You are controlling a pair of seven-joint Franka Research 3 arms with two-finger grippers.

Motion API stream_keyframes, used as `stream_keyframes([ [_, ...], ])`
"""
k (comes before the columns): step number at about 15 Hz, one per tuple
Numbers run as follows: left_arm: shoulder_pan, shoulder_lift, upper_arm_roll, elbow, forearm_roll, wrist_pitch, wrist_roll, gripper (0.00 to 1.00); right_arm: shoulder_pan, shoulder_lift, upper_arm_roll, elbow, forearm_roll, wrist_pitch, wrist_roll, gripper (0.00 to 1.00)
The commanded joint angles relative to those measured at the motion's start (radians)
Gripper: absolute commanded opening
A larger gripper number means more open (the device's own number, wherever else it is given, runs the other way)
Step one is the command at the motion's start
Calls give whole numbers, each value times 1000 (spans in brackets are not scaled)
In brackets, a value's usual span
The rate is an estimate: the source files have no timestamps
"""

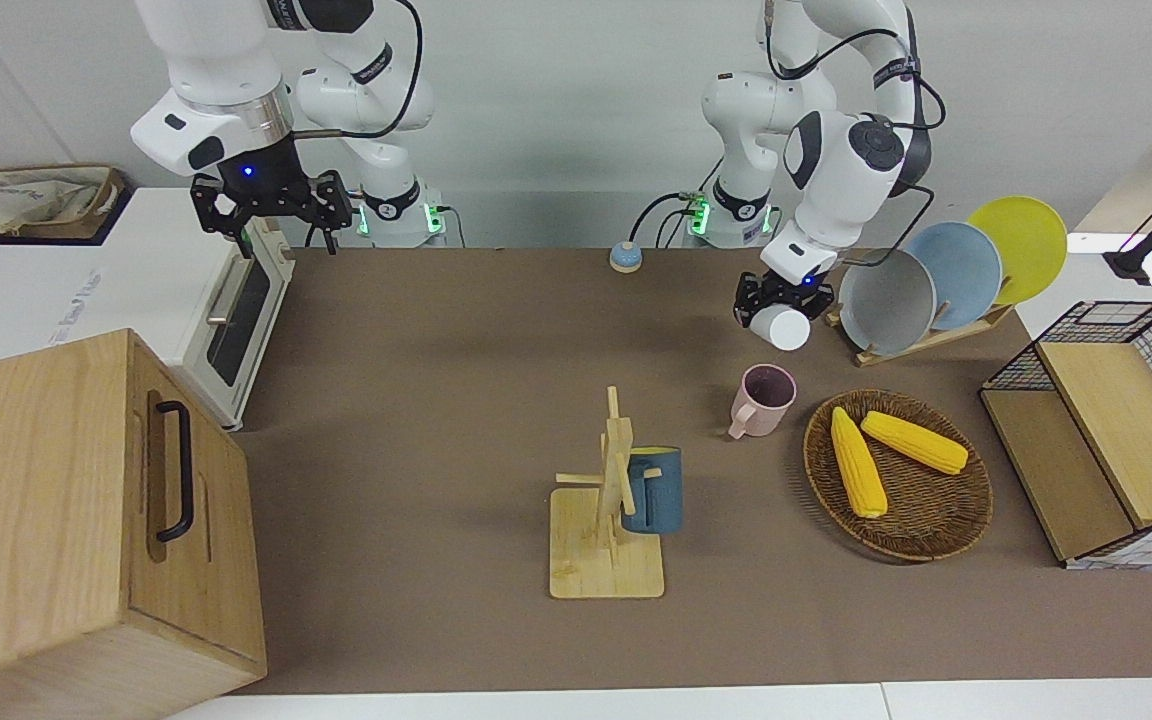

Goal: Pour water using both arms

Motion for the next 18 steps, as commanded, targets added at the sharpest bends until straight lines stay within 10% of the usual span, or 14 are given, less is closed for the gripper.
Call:
stream_keyframes([
  [1,5,-7,1,27,27,-30,-21,0,-4,-7,0,1,15,-10,-18,987],
  [10,22,-53,1,-5,25,-18,-22,0,-4,-7,0,1,16,-10,-18,987],
  [18,19,-170,1,-257,18,373,-25,0,-5,-7,0,1,15,-10,-18,987],
])
